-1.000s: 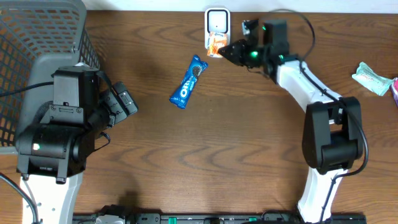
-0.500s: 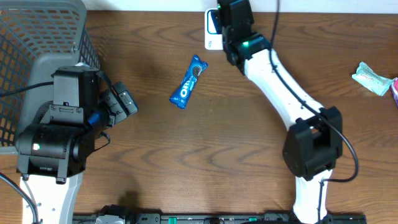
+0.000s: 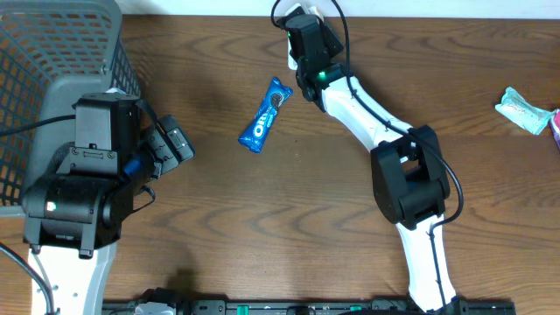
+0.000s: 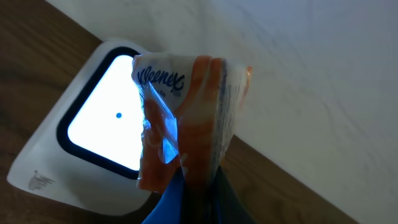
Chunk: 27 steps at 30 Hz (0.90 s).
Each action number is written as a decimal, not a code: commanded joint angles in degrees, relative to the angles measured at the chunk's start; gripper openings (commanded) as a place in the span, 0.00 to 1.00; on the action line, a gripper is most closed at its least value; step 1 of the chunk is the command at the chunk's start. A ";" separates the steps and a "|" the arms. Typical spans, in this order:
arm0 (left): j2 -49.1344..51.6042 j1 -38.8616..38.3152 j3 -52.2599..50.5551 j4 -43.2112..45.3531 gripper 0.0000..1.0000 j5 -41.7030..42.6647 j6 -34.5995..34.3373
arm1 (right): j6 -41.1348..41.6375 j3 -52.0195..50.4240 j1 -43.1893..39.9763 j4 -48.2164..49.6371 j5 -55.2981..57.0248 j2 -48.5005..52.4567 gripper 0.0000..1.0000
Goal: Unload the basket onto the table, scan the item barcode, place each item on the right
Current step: 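Raise the Kleenex pack to the scanner, then carry it right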
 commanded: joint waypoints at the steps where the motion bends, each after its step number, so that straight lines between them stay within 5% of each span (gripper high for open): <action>1: 0.11 0.26 0.42 -0.13 0.98 -0.70 0.13 | -0.70 0.63 0.28 0.24 -2.03 -0.33 0.01; 11: 0.11 0.26 0.42 -0.13 0.98 -0.68 0.13 | 14.14 4.15 -4.76 -11.80 9.60 -5.79 0.01; 15: 0.11 0.26 0.42 -0.13 0.98 -0.68 0.13 | 23.93 4.79 -13.29 -25.20 9.57 -12.37 0.01; 23: 0.11 0.26 0.42 -0.13 0.98 -0.70 0.13 | 25.09 4.46 -30.01 -45.53 9.55 -15.52 0.01; 27: 0.11 0.26 0.42 -0.13 0.98 -0.70 0.13 | 33.59 2.82 -38.32 -49.79 7.48 -15.43 0.01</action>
